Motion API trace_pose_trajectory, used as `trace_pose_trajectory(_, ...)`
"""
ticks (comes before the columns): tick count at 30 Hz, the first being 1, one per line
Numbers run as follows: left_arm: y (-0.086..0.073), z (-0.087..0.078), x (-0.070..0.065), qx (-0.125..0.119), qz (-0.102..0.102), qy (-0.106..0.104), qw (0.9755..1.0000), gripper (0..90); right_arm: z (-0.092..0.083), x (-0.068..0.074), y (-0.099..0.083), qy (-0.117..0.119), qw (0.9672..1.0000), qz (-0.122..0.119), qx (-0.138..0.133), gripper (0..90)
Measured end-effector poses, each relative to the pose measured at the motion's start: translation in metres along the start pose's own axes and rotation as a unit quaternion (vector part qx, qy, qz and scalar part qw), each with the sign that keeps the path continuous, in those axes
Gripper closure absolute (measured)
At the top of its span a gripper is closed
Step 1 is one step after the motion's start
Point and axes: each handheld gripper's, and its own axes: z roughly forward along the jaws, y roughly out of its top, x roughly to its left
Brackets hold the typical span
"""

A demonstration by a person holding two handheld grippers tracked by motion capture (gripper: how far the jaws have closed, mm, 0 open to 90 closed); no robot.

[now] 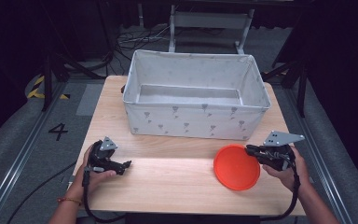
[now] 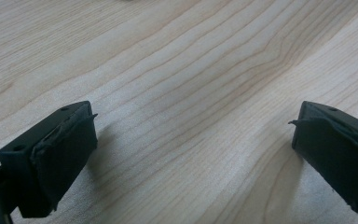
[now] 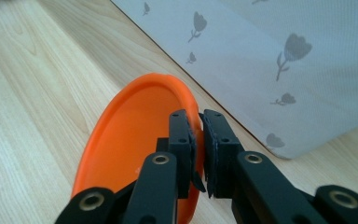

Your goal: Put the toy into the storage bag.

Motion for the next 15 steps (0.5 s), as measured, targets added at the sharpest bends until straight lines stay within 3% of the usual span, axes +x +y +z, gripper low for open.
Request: trace_pose_trajectory(15, 0.000, 0.000, 0.000, 0.000, 0.000, 0.000, 1.0000, 0.2, -0.024, 0.007, 0.025, -0.020, 0.9988, -0.045, 0.004, 83.1)
